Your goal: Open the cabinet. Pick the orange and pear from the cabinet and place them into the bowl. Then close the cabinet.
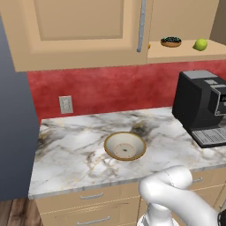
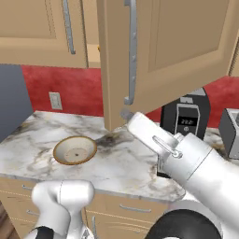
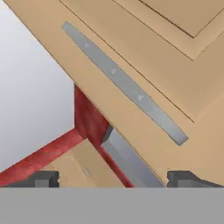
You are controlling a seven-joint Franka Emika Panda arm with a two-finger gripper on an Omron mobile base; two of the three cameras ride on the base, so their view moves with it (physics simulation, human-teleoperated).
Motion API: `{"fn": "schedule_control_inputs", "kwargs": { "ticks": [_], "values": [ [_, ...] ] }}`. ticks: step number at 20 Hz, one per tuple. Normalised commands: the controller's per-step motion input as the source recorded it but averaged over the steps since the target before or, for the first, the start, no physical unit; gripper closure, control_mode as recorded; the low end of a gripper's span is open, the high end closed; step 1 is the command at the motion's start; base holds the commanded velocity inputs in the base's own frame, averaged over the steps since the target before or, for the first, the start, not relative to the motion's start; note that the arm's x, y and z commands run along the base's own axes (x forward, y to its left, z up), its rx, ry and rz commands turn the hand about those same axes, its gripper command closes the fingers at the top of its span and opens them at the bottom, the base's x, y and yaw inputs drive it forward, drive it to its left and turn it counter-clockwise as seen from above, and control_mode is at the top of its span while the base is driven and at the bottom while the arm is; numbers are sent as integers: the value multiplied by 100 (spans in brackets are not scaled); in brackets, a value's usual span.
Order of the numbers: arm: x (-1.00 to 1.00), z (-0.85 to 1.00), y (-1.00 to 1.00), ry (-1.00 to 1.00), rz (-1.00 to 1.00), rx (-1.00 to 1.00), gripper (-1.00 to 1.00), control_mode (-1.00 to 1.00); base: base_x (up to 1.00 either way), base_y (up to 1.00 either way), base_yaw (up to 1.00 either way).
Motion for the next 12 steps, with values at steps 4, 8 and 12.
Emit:
{"fn": "schedule_control_inputs", "kwargs": {
  "ticks": [4,8,12],
  "values": [
    [-79,-36,91,-16,9,-43,-100,-100,0,0,0],
    [-22,-21,100,-3,-13,-52,-100,-100,0,0,0],
    [-40,0,91,-8,-37,-37,-100,-100,0,0,0]
  ]
}}
